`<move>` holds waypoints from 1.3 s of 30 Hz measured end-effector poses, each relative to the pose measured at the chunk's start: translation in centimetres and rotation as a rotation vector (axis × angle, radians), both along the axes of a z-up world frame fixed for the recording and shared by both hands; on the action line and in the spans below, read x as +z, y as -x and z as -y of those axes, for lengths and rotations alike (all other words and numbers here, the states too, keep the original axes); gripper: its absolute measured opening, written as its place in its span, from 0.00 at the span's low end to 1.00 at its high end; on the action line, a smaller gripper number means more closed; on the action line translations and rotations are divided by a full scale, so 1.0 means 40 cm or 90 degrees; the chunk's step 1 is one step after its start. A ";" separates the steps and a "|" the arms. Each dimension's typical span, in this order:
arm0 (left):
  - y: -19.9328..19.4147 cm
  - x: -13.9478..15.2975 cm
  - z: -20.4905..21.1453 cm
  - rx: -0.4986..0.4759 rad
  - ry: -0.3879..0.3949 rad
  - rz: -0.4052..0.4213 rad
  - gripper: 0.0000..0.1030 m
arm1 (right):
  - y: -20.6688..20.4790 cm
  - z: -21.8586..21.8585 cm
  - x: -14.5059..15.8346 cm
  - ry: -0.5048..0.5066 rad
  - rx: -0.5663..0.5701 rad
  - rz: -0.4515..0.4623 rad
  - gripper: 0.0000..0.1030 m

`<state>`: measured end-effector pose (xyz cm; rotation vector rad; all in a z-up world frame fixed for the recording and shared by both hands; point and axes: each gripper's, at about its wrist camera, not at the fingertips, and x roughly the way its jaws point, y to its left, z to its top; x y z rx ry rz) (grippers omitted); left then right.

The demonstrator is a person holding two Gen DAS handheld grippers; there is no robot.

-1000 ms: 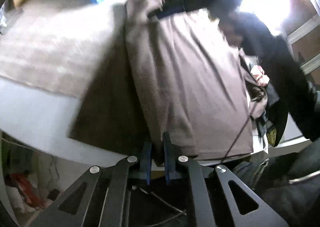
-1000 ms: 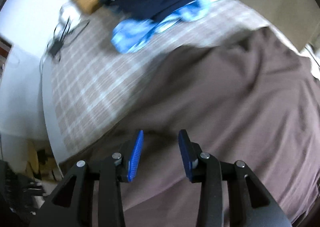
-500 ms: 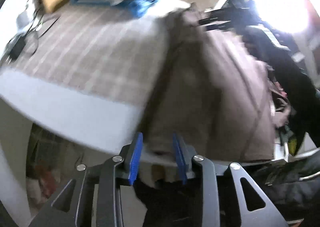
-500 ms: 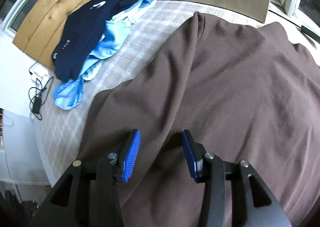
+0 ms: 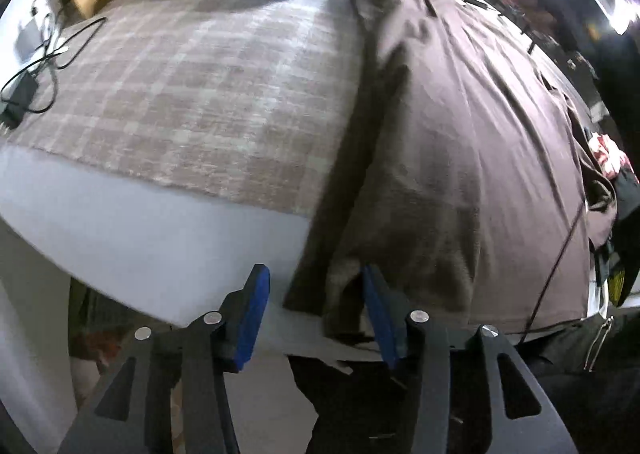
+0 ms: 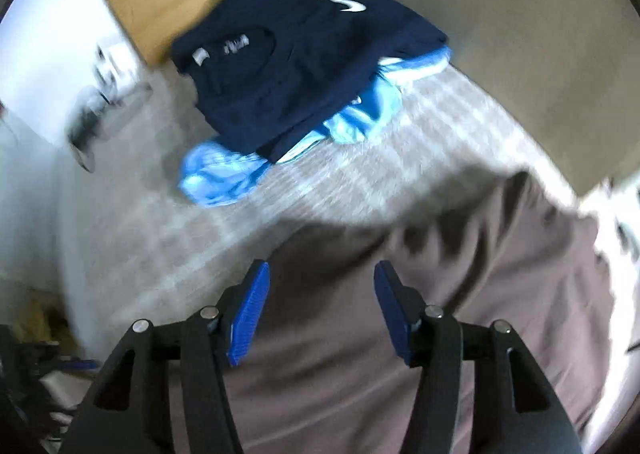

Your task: Fold clothes

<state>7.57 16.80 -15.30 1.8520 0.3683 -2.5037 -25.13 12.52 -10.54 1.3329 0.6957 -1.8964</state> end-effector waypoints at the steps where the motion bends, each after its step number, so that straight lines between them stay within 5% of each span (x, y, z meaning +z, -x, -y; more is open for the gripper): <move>1: 0.003 -0.001 -0.006 -0.007 0.004 -0.001 0.45 | 0.007 0.019 -0.014 -0.029 0.009 -0.021 0.52; 9: 0.005 -0.003 -0.031 -0.033 0.018 -0.007 0.38 | 0.035 0.070 -0.104 -0.088 0.066 0.030 0.52; 11: 0.002 -0.002 -0.036 -0.042 0.023 -0.009 0.27 | 0.027 0.070 -0.101 -0.080 0.077 0.038 0.42; 13: -0.002 -0.001 -0.038 -0.052 0.027 -0.014 0.19 | 0.024 0.064 -0.091 -0.070 0.071 0.049 0.20; 16: -0.008 0.006 -0.037 -0.060 0.019 -0.023 0.11 | 0.020 0.048 -0.063 -0.046 0.066 0.054 0.14; 24: -0.029 0.102 -0.041 -0.073 -0.033 -0.079 0.08 | -0.002 -0.082 0.047 0.075 0.013 0.050 0.12; 30: -0.065 0.176 -0.154 -0.171 -0.029 -0.113 0.08 | 0.007 -0.233 0.085 0.140 -0.035 0.033 0.12; 35: -0.070 0.167 -0.254 -0.266 -0.051 -0.107 0.12 | 0.026 -0.419 0.021 0.089 -0.104 0.045 0.14; 37: -0.078 0.142 -0.304 -0.299 -0.076 -0.069 0.16 | 0.041 -0.496 -0.022 0.019 -0.160 0.043 0.26; 39: -0.097 0.136 -0.335 -0.330 -0.073 -0.049 0.17 | 0.055 -0.578 -0.022 0.038 -0.210 0.073 0.26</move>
